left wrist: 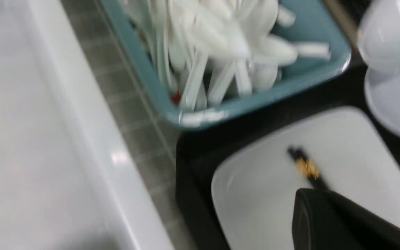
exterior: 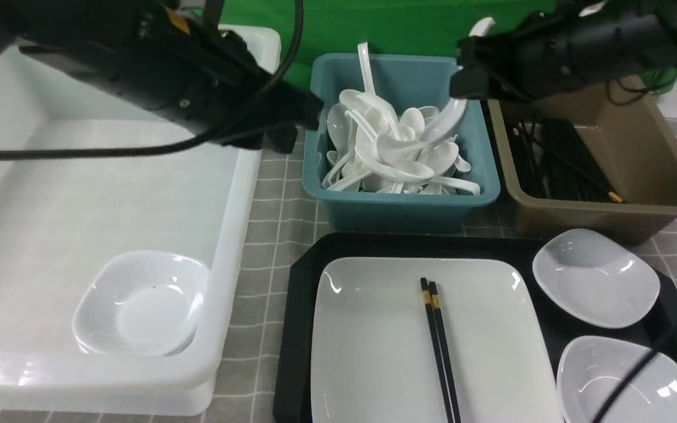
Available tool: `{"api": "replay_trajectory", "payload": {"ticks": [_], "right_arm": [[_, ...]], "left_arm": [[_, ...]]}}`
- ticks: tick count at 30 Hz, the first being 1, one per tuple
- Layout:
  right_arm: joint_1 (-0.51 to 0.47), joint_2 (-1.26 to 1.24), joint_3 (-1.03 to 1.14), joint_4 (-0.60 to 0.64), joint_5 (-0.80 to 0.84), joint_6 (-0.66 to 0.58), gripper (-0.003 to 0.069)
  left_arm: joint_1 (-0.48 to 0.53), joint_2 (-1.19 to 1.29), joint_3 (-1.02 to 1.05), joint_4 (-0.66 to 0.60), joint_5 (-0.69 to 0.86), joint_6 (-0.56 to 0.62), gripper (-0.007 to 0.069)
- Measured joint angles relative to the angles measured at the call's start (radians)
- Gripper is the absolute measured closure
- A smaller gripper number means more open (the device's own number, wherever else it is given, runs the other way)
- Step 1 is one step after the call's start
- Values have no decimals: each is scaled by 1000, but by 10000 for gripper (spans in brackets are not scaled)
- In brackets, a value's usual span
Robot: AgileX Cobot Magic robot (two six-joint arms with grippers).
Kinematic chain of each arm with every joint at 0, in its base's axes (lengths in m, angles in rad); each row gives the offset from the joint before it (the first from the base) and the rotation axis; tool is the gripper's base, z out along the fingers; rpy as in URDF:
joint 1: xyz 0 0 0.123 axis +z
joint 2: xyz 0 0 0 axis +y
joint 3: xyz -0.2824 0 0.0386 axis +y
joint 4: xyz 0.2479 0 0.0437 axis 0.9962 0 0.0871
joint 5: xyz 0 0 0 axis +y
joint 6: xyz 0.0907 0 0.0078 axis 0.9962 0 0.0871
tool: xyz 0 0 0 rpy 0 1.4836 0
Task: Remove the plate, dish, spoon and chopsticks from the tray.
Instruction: Use the right arm to put the soup spoon into the small storage box in the middle, then use the left arm to grab a pair of chopsticks from the plate
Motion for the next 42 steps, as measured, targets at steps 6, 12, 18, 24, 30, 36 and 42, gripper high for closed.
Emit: {"api": "replay_trajectory", "payload": {"ticks": [6,12,18,24,30,36,42], "right_arm": [[0,117,-153,-9,82,40,317],[0,74,-254,-149,341,43,230],[0,-161,-270,-387,632,44,606],[0,-450,-29,-491,633,73,625],[0,-715,214,-502,633,135,622],[0,-920,323,-501,632,211,617],[0,-1043,405,-498,628,229,607]], "left_arm": [[0,0,0,-10,89,1,624],[-23,0,0,-49,131,10,624],[-303,66,-14,112,109,-264,624],[-450,250,-85,124,105,-390,618],[-466,422,-196,156,111,-438,530],[-448,539,-302,265,140,-472,289],[-389,608,-351,265,63,-511,100]]}}
